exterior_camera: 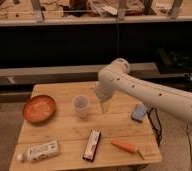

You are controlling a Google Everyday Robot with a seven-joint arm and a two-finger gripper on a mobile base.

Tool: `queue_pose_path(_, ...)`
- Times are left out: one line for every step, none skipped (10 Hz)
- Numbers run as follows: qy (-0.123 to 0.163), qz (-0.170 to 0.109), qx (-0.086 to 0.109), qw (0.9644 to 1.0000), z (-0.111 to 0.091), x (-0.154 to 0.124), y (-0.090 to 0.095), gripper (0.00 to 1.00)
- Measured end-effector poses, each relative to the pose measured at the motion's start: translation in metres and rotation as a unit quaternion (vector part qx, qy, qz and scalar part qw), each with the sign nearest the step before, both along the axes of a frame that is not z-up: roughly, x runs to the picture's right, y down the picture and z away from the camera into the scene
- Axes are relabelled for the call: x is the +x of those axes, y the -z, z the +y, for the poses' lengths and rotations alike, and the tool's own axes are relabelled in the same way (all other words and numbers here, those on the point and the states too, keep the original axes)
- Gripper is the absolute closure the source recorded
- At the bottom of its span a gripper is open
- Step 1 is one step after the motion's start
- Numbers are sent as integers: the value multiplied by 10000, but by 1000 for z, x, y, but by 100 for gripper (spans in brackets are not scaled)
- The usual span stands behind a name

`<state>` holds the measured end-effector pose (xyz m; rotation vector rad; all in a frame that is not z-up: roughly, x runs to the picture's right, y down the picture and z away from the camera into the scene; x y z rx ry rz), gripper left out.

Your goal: Place the ceramic cup in the ceramic bowl

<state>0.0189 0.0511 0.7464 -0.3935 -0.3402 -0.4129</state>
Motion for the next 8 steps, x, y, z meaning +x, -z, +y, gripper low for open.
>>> queue_pose_path(12,-20,-18,10000,1,-3,-2,20)
queue_pose_path(26,-41,-42,10000,1,-5,-5,20)
queue_pose_path(35,-55,-63,10000,1,-6,-7,20)
queue_pose_path(43,-66,-83,9999,2,-7,-8,20)
queue_pose_path(59,-87,-108,9999,2,-9,-11,20)
queue_pose_path(80,-103,-134,9998,3,-11,-14,20)
queue_pose_path(105,-123,-158,9997,4,-14,-17,20)
queue_pose_path(131,-141,-175,9997,4,-17,-19,20)
